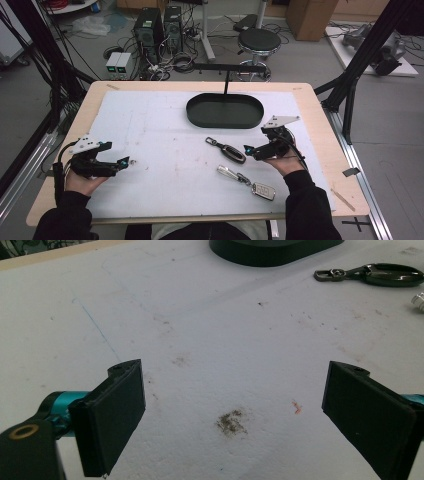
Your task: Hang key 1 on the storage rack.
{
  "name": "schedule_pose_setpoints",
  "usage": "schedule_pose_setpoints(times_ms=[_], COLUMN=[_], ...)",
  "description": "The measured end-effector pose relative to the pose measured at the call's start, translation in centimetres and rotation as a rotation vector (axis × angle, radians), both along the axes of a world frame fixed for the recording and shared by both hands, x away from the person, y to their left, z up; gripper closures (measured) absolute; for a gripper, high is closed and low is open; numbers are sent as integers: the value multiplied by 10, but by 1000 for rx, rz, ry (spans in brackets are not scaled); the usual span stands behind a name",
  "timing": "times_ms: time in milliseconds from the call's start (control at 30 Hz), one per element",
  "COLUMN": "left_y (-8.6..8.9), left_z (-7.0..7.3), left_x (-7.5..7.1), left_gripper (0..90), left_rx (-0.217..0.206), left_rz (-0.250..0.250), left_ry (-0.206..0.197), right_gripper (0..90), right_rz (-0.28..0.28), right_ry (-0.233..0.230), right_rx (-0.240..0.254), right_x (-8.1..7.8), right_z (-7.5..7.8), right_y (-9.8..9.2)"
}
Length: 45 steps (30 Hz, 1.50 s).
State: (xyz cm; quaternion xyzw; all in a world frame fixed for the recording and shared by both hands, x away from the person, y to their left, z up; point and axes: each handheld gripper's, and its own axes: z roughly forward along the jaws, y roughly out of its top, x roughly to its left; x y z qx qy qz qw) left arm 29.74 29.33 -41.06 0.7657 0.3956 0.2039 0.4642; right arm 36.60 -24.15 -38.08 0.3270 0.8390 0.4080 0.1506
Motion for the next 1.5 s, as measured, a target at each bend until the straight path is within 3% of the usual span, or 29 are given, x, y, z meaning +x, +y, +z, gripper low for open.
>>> schedule_pose_setpoints(times_ms=[200,333,567,900,1167,1333,1433,1500], left_y=[-1,-1,1,0,-2,-2,-2,-2], left_z=[-1,-2,-3,-3,-4,-4,-4,-4], left_x=[1,1,1,2,2,1,1,1], left_gripper=[107,107,107,107,107,107,107,107], left_rx=[4,0,-3,-2,7,8,8,10], left_rz=[-5,-4,-4,-5,-14,-16,-16,-16], left_ry=[1,6,4,4,9,9,10,9], right_gripper=[11,11,11,11,11,12,12,12], right_rz=[38,53,99,128,144,243,262,285], right_ry=[0,14,38,74,100,134,153,187], right_rx=[-38,-24,-60,-96,-133,-179,-189,-239], right_x=[10,15,21,29,26,14,9,3], right_z=[6,7,0,-11,-16,-23,-25,-31], right_y=[22,36,63,82,88,99,99,99])
